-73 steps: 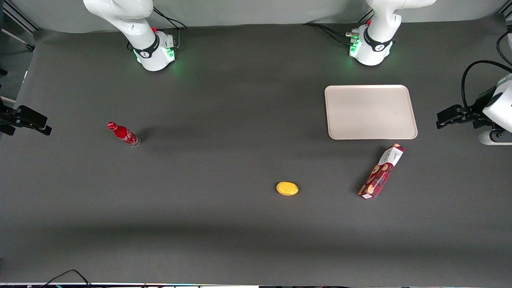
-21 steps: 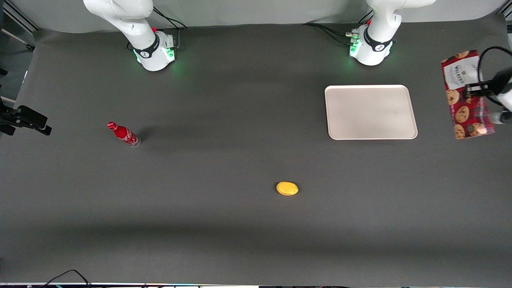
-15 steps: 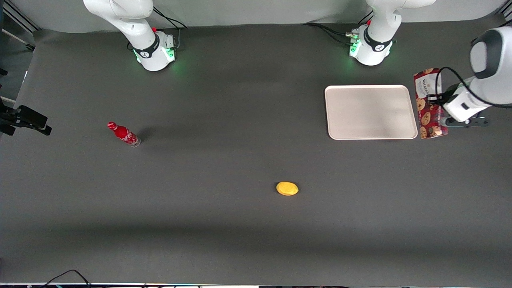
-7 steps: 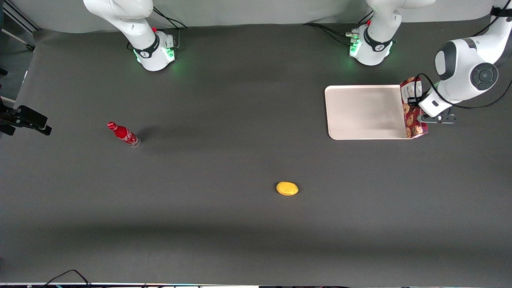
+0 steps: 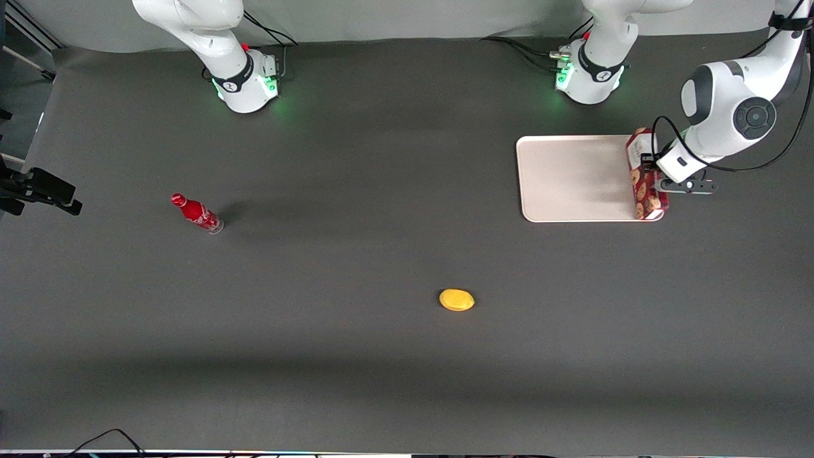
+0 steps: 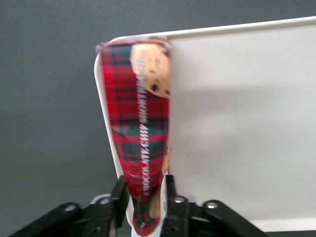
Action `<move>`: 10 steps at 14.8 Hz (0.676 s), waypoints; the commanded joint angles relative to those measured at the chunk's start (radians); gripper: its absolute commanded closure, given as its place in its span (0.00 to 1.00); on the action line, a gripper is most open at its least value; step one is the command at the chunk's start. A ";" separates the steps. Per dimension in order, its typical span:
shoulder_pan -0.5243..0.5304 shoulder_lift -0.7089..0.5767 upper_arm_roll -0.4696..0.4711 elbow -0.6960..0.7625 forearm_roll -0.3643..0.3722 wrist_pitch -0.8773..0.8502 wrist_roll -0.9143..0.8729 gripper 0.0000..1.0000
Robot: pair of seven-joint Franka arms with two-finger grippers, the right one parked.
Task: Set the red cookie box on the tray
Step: 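Open the left gripper and withdraw it from the box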
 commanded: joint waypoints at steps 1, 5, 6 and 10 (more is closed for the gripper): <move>-0.004 -0.020 0.003 0.034 0.013 -0.014 0.011 0.00; -0.009 -0.025 -0.020 0.238 0.006 -0.187 -0.018 0.00; -0.011 -0.027 -0.025 0.299 0.003 -0.230 -0.026 0.00; -0.014 -0.005 -0.083 0.598 -0.083 -0.449 -0.027 0.00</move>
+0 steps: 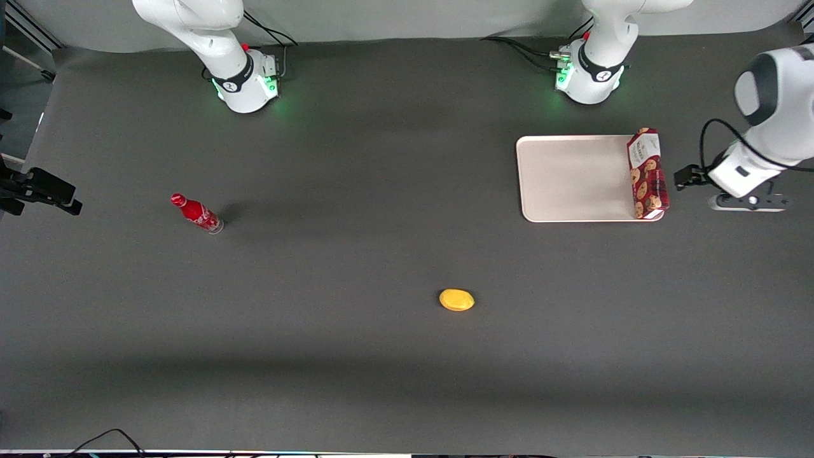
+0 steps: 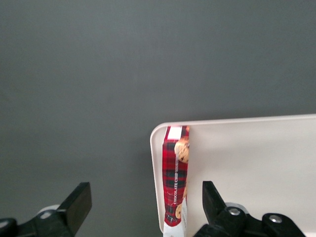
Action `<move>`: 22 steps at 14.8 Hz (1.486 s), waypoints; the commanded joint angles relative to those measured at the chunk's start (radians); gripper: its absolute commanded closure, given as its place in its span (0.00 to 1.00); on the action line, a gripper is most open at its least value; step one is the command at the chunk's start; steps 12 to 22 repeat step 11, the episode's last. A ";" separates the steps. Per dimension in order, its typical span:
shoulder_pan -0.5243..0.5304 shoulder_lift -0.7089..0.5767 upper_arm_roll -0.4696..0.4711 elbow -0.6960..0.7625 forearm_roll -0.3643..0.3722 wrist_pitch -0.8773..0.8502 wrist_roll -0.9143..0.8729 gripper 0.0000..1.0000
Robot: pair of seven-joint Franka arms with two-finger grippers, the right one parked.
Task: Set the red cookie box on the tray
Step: 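Open the left gripper and withdraw it from the box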
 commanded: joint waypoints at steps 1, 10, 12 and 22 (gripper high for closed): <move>-0.011 0.036 -0.059 0.292 -0.103 -0.239 -0.027 0.00; -0.011 0.168 -0.156 0.759 -0.166 -0.533 -0.099 0.00; -0.011 0.168 -0.157 0.761 -0.165 -0.536 -0.098 0.00; -0.011 0.168 -0.157 0.761 -0.165 -0.536 -0.098 0.00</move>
